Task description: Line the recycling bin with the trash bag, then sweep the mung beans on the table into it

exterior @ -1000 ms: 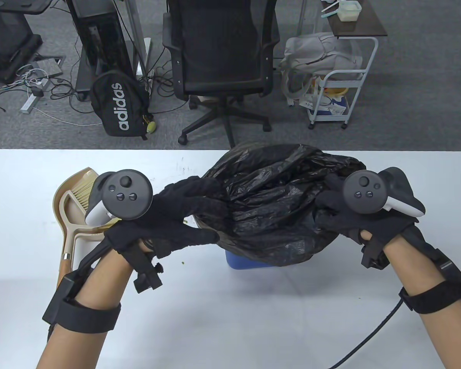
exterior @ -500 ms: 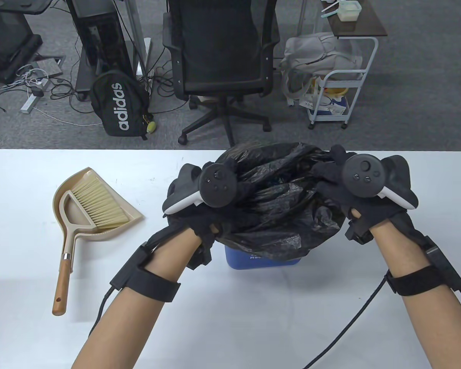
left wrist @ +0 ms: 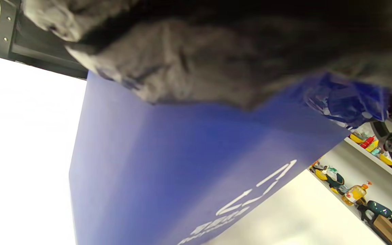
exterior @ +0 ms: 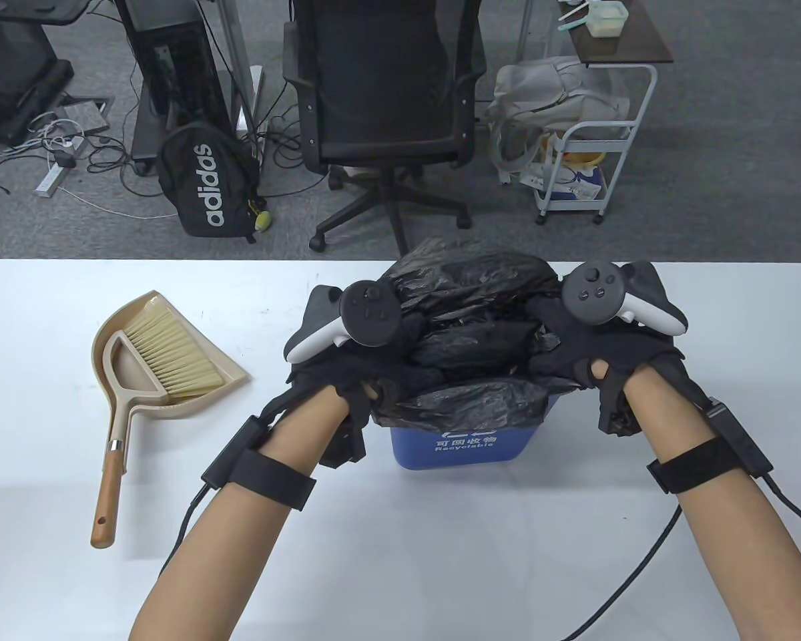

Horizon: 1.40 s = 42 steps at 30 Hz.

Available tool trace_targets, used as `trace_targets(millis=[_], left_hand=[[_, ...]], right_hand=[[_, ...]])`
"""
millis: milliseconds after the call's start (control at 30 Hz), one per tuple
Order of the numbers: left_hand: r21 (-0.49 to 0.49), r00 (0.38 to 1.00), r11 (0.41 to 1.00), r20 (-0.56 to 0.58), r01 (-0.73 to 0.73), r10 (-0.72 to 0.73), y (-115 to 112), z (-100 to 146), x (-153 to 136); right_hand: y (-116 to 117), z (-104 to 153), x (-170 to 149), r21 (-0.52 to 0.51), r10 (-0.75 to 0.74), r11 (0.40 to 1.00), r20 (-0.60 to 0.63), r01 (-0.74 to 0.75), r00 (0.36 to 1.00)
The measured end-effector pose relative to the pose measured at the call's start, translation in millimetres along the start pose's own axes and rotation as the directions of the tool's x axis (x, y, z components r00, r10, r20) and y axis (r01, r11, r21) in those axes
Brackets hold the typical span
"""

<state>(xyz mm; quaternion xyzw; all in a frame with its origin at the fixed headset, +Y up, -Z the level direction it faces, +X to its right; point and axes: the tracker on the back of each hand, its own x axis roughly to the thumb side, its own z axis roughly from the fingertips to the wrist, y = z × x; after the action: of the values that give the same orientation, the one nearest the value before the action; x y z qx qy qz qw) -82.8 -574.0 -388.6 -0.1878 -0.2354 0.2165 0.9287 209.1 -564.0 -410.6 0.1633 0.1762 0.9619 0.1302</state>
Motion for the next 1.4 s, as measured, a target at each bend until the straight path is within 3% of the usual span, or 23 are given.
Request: trace_targets(millis=[200,400,500,633,700,833,933,1033,1100,1167,1300,1400], left_hand=[[0.004,1.0,1.0,0.012,0.003,-0.003,4,-5,-1],[0.121,0.989,0.988,0.126,-0.091,0.076,21,16,0],[0.158,0.975,0.98,0.204,-0.119,0.086,25,29,5],[0.042,0.971,0.999,0.238,-0.007,-0.003,10,37,15],[0.035,0.972,0.995,0.212,0.095,-0.1,1,38,18],[0.096,0.944,0.957,0.165,0.274,-0.287,-17,36,20],[0.173,0.929,0.936,0.16,0.307,-0.334,-30,37,17],[0.218,0.925,0.93,0.177,0.296,-0.336,-30,42,18],[0.136,0.926,0.947,0.209,0.292,-0.316,-23,49,18],[0.167,0.932,0.96,0.253,0.224,-0.261,-12,58,19],[0.237,0.941,0.97,0.313,0.055,-0.13,16,75,24],[0.265,0.946,0.964,0.316,-0.011,-0.076,34,75,27]], right_hand=[[-5,4,4,0.001,0.032,0.999,-0.003,-0.032,0.999],[-26,30,21,-0.234,0.036,0.972,0.149,0.0,0.988],[-28,39,28,-0.204,0.001,0.978,0.236,0.048,0.972],[-9,49,28,-0.039,0.0,0.999,0.256,0.011,0.967],[0,48,23,-0.025,0.035,0.999,0.25,-0.03,0.968],[14,47,15,-0.051,0.061,0.997,0.241,-0.05,0.969],[24,49,15,-0.156,0.174,0.977,0.219,-0.142,0.96],[29,53,18,-0.168,0.213,0.969,0.21,-0.18,0.954],[23,59,20,-0.109,0.212,0.975,0.223,-0.192,0.951],[13,68,22,-0.113,0.162,0.984,0.254,-0.137,0.953],[-16,81,25,-0.219,0.104,0.975,0.28,-0.041,0.954],[-31,77,29,-0.317,0.089,0.949,0.266,0.0,0.96]])
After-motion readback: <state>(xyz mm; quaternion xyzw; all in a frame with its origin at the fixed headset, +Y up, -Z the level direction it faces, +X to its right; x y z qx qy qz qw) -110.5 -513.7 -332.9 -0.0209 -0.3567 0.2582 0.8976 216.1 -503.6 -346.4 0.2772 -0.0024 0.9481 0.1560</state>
